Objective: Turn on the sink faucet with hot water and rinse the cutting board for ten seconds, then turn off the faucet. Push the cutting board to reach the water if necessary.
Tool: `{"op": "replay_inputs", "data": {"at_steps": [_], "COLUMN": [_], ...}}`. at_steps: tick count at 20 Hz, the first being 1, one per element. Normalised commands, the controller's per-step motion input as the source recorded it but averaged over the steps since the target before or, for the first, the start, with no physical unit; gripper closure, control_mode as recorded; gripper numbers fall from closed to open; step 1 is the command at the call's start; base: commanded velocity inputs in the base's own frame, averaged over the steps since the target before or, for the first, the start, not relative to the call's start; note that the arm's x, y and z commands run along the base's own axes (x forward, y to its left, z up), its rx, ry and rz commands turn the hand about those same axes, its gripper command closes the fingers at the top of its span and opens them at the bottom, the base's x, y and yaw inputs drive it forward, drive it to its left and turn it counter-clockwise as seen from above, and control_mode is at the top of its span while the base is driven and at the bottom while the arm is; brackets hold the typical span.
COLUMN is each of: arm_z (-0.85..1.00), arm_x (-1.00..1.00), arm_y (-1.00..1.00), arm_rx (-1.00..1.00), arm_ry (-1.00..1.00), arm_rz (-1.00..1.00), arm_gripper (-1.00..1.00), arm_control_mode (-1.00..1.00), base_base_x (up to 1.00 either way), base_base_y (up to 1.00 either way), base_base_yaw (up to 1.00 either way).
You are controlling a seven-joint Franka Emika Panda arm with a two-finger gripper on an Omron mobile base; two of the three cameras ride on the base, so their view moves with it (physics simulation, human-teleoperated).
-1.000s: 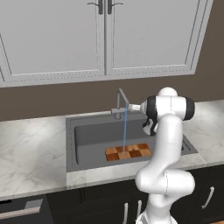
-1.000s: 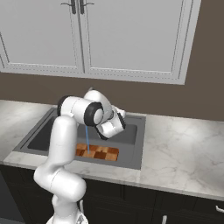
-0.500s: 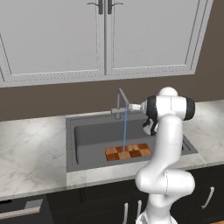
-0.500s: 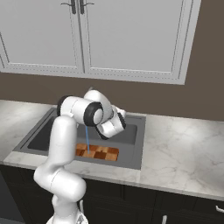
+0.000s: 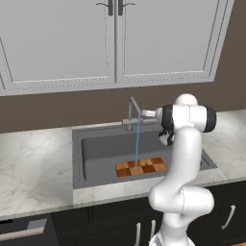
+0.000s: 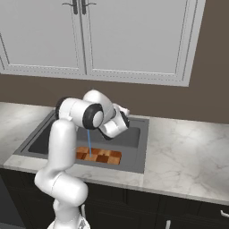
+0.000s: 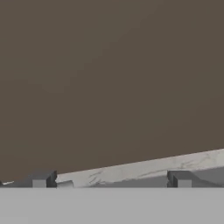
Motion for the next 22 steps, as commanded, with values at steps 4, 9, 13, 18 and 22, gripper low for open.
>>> {"op": "replay_inputs", "data": {"at_steps": [4,9,13,18,22], "arm_z": [0.34,0.39,0.41,0.41,0.36], "arm_x": [-0.08,-0.22,-0.37,-0.33,-0.23], "arm_y": [-0.15,-0.16,-0.11,-0.07,-0.08], "arm_rx": [0.00,0.00,0.00,0.00,0.00], "arm_ry": [0.00,0.02,0.07,0.09,0.12], "arm_rz": [0.00,0.00,0.00,0.00,0.00], "arm_gripper": [-1.00,-1.00,-1.00,-1.00,-1.00], "arm_control_mode": [-1.00,-1.00,-1.00,-1.00,-1.00], "base_base_x": [0.00,0.00,0.00,0.00,0.00], "base_base_y": [0.00,0.00,0.00,0.00,0.00], "base_base_yaw": [0.00,0.00,0.00,0.00,0.00]}}
